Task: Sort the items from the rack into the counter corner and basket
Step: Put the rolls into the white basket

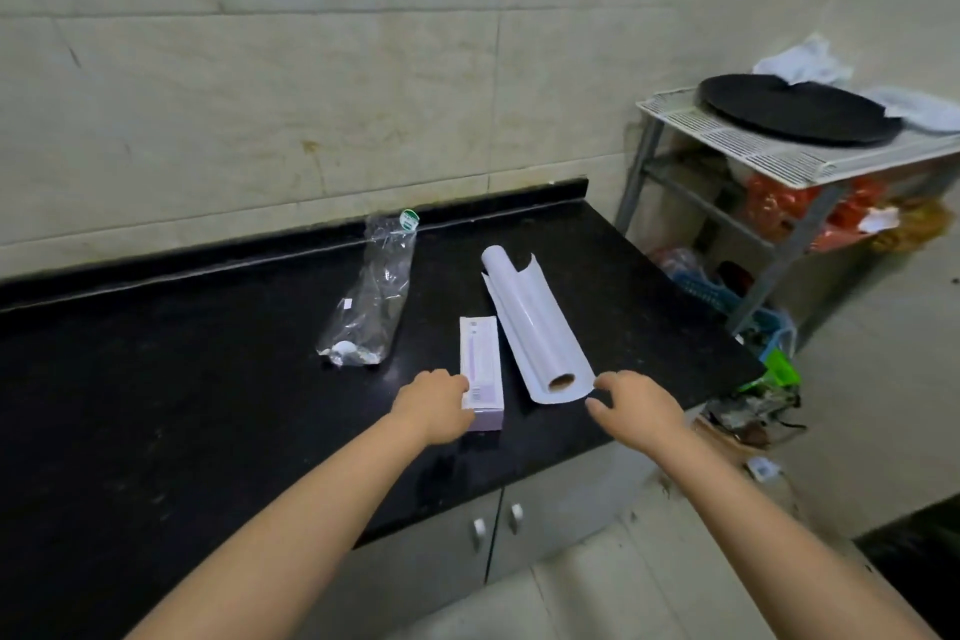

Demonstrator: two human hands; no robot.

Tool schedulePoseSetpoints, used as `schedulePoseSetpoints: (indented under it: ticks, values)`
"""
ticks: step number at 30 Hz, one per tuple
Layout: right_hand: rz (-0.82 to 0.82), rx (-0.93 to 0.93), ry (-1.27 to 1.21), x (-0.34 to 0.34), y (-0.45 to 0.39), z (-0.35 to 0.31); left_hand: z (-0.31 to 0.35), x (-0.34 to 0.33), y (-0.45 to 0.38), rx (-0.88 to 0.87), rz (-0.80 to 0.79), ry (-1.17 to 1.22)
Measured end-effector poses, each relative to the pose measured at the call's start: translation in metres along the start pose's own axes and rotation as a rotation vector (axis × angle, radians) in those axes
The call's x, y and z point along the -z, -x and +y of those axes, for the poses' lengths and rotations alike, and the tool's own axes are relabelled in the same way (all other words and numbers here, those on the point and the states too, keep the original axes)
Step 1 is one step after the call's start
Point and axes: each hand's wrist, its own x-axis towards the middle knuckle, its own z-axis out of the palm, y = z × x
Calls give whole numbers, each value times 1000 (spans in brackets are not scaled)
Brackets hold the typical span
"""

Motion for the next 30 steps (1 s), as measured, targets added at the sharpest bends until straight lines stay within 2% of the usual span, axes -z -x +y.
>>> schedulePoseSetpoints:
  ticks: [8, 14, 20, 24, 30]
  values:
    - [-22, 22, -116, -16, -66, -2, 0, -6, -47, 90, 17, 84]
    - [-23, 45, -95, -18, -125, -9, -2, -3, -98, 98, 92, 204]
    - [-64, -92, -168, -33, -162, -14, -10, 11, -139, 85, 163, 234]
    - [-74, -160, -49, -54, -175, -37, -20, 10, -150, 109, 167, 252]
    - [-132, -159, 53, -76, -187, -55, -34, 8, -153, 186, 198, 288]
